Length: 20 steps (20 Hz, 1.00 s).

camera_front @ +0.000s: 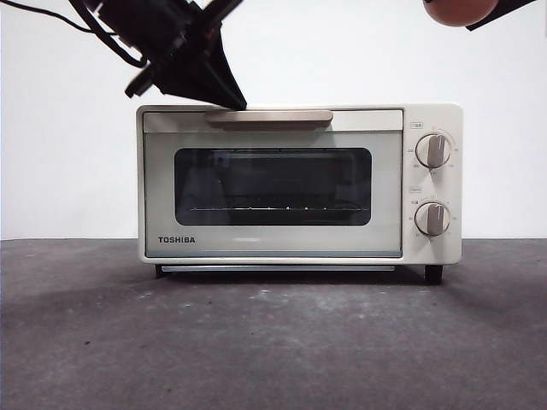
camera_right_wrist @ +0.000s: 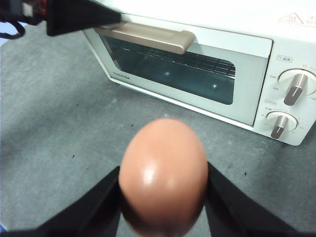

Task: Eggoven

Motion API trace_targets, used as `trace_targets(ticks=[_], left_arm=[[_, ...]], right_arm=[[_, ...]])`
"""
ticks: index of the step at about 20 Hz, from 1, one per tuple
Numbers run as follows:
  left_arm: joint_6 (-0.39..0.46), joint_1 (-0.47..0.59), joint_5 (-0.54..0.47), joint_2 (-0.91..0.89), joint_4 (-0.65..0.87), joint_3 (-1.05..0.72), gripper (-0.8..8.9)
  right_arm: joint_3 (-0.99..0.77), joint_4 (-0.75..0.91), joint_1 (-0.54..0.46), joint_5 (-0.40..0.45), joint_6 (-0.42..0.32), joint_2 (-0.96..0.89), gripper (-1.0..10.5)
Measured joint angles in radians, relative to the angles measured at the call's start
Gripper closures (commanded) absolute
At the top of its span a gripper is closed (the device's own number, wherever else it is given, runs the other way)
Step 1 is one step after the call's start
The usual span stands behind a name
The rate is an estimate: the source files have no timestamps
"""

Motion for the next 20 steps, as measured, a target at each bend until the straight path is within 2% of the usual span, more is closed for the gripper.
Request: trace_targets(ticks=[13, 20], left_arm=[[0.035, -0.016, -0.025, 0.026, 0.015, 0.016, 8.08], [0.072, -0.075, -0.024, 0.027, -0.035, 0.025, 8.08]], right_arm=[[0.0, 0.0, 0.0, 0.0, -0.014, 0.0, 9.4], [0.0, 0.0, 0.0, 0.0, -0.014, 0.0, 9.4]])
